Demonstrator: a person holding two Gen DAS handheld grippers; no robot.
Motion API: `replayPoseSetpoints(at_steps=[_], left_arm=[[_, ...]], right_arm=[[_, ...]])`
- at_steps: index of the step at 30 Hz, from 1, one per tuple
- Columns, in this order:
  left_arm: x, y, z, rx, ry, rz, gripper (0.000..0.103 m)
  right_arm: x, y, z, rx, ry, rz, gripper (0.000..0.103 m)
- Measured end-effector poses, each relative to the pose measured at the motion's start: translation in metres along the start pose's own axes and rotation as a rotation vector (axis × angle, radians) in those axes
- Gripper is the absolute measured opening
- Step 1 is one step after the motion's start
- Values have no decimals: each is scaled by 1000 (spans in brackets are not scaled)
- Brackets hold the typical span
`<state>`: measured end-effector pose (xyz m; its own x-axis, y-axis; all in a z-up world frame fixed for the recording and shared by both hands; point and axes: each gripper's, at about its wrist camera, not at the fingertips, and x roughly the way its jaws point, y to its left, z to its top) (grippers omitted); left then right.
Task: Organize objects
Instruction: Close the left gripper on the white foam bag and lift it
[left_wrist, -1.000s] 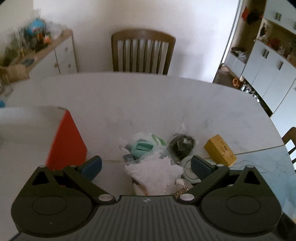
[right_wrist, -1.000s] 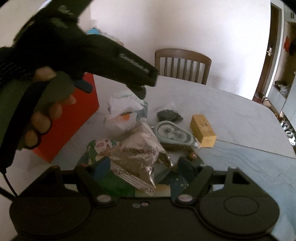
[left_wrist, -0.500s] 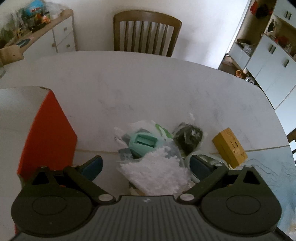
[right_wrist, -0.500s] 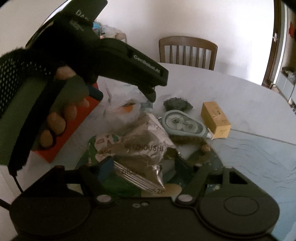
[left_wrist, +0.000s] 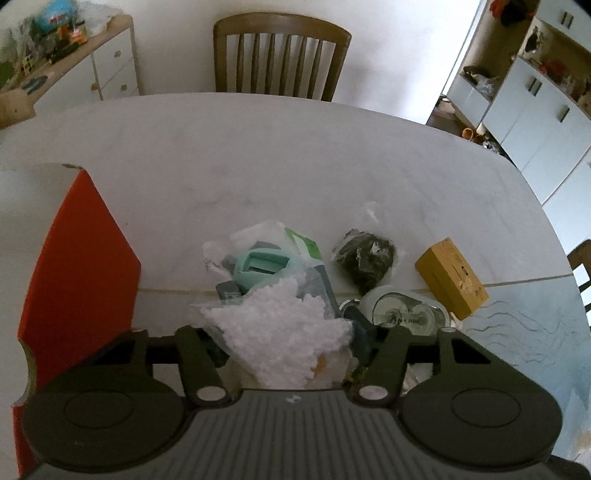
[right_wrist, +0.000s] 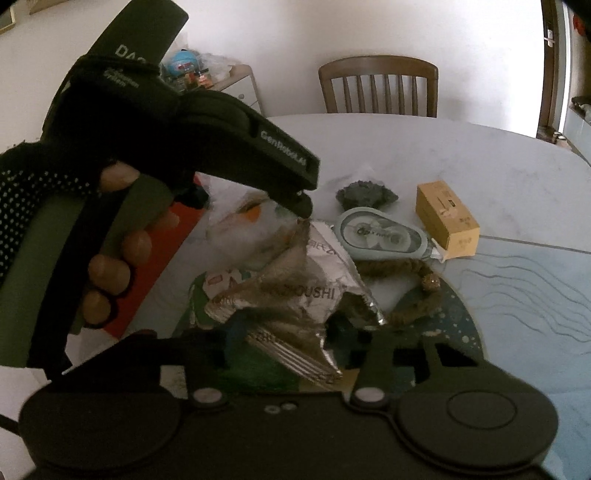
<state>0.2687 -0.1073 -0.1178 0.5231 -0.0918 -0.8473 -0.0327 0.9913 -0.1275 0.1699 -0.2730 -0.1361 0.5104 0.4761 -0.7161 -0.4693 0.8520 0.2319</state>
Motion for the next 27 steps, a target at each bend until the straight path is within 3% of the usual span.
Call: replayPoseSetpoints(at_steps=[5, 8, 27], left_arm=[[-10, -2, 0, 15, -31, 7, 46], [-18, -1, -1, 15, -45, 10, 42], [-95, 20, -11, -55, -113, -18, 39]], right_arm=[[-4, 0, -1, -18, -7, -9, 21], [-8, 2, -1, -38, -22, -16, 15], [-57, 9, 1, -109, -117, -41, 6]])
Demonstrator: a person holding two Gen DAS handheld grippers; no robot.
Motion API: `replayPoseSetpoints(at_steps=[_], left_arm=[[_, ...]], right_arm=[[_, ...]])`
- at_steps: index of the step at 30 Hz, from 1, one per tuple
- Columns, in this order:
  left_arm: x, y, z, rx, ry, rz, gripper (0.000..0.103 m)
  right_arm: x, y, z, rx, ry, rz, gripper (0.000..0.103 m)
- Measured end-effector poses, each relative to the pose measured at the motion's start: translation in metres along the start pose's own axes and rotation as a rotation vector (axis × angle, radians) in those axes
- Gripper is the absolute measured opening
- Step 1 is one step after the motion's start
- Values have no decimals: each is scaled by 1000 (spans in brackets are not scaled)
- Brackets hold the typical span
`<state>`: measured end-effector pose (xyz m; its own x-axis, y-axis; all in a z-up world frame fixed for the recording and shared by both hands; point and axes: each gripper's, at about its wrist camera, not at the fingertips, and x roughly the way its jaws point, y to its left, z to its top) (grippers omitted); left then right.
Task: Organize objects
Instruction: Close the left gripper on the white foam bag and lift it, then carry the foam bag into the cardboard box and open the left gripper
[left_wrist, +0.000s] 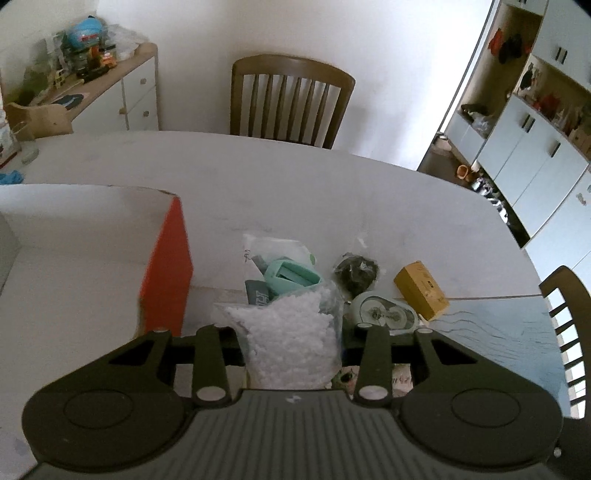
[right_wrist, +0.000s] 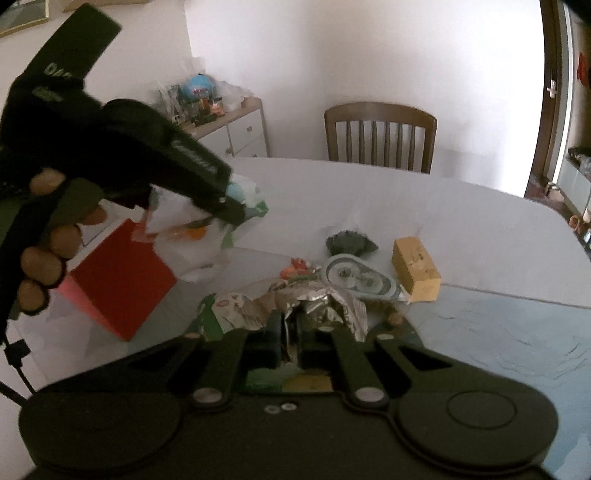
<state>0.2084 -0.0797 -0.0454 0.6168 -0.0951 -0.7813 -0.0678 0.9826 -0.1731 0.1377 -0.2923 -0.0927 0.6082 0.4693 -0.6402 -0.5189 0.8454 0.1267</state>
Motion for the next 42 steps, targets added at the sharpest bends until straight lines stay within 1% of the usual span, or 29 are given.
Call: replayPoseSetpoints(at_steps=[8, 11, 15, 18, 23, 27, 32, 36, 42], left_arm=[[-35, 26, -6, -4, -19, -29, 39], [-45, 38, -5, -1, -29, -37, 39], [-58, 62, -4, 8, -42, -45, 39], [-68, 85, -2, -8, -50, -76, 39], [-84, 112, 4, 4, -77, -105, 39], [-93, 132, 10, 34, -103, -96, 39], [-92, 172, 14, 32, -108, -47, 39], [-83, 199, 10, 36, -82, -36, 39], [-69, 228, 4, 34, -50, -12, 39]], right_arm=[[-22, 10, 10, -25, -38, -21, 4], [-30, 19, 16, -40, -58, -21, 4], [-36, 40, 27, -58, -80, -16, 4], [-37, 59, 36, -68, -94, -7, 4], [-30, 95, 52, -91, -114, 10, 4], [-22, 119, 65, -101, -132, 18, 4], [-11, 149, 79, -124, -145, 27, 4], [3, 174, 88, -157, -145, 37, 4], [31, 205, 94, -214, -128, 54, 4]])
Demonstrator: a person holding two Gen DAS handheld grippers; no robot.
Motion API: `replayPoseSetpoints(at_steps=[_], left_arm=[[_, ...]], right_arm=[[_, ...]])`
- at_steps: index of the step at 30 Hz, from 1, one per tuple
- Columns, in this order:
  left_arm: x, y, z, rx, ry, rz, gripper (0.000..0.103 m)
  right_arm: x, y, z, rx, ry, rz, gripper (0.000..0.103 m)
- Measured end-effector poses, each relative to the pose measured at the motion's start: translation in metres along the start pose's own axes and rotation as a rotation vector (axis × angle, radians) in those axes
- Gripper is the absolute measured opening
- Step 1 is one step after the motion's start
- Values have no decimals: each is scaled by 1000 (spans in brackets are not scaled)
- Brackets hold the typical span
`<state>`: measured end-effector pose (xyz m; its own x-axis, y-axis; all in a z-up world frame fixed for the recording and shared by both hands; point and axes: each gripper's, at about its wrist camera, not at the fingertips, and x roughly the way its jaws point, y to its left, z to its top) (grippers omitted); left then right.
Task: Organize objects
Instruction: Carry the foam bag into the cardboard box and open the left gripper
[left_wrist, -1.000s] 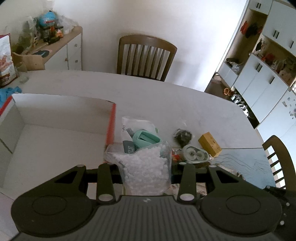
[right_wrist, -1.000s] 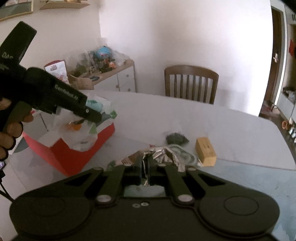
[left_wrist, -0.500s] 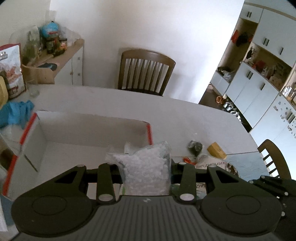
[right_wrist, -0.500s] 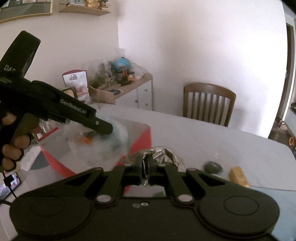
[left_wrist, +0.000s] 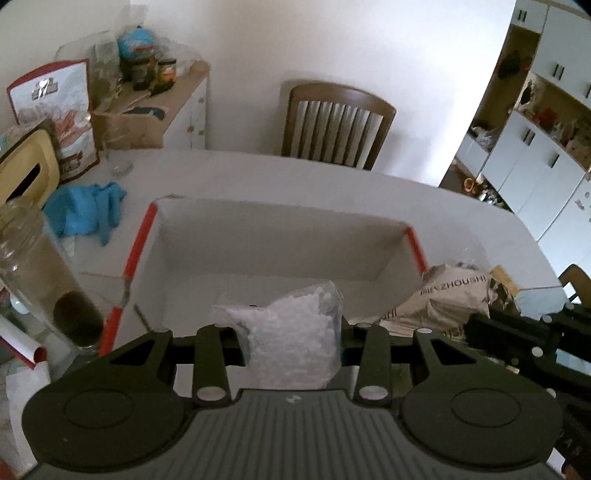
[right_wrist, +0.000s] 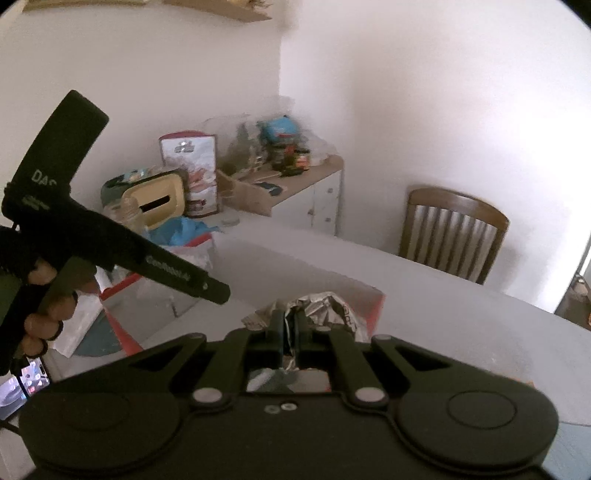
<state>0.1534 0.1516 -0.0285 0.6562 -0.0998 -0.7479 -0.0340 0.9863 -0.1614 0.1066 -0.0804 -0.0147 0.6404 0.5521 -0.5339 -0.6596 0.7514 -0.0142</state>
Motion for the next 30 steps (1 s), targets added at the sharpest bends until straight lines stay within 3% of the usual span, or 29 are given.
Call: replayPoseSetpoints(at_steps=[16, 18, 20, 30], left_arm=[[19, 37, -13, -36, 48, 8, 39], [21, 38, -13, -39, 49, 6, 39], [22, 38, -14, -45, 50, 2, 39], [14, 30, -19, -16, 23, -8, 40]], right_arm=[[63, 38, -28, -50, 136, 85, 5], [65, 38, -30, -33, 150, 89, 7], [66, 35, -31, -8, 161, 95, 19], [19, 23, -37, 65, 148, 159, 33]])
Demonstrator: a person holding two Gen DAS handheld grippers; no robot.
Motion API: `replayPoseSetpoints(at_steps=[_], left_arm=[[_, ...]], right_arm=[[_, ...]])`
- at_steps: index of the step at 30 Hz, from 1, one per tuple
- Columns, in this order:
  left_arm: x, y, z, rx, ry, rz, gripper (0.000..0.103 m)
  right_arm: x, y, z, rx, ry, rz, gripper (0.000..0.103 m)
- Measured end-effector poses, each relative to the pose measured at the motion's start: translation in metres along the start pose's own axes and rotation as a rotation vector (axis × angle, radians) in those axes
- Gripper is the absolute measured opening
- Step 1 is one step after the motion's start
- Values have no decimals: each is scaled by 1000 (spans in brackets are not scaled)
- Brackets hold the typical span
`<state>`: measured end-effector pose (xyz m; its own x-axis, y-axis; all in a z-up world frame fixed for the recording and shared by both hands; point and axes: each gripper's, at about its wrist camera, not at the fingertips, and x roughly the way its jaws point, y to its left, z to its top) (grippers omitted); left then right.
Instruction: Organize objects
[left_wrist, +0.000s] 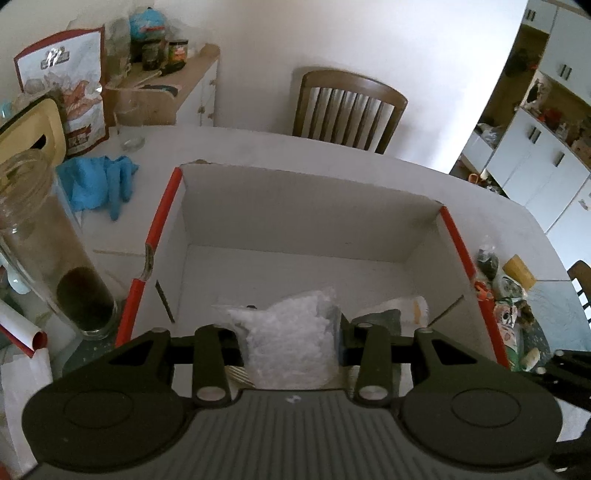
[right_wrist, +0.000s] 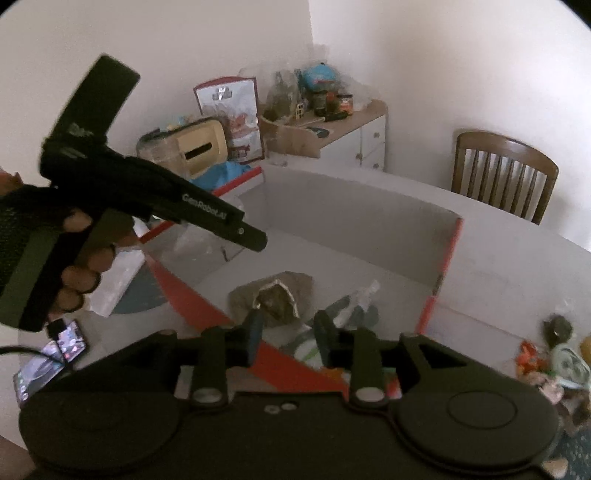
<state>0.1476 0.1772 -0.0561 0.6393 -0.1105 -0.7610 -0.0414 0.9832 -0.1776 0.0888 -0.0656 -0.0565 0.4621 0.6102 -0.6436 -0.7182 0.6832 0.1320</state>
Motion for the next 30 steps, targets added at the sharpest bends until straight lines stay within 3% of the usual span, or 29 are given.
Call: replayPoseSetpoints(at_steps=[14, 20, 25, 30], left_arm=[[-23, -24, -15, 65, -46, -2, 43], [-31, -38, -20, 76, -73, -8, 54], [-34, -52, -23, 92, -82, -14, 55], [-38, -61, -27, 89, -94, -15, 66]], right_arm=[[-47, -35, -22, 132, -31, -93, 36], [-58, -45, -31, 164, -47, -130, 40], [-70, -54, -39, 194, -55, -160, 43], [-83, -65, -50, 217, -64, -188, 51]])
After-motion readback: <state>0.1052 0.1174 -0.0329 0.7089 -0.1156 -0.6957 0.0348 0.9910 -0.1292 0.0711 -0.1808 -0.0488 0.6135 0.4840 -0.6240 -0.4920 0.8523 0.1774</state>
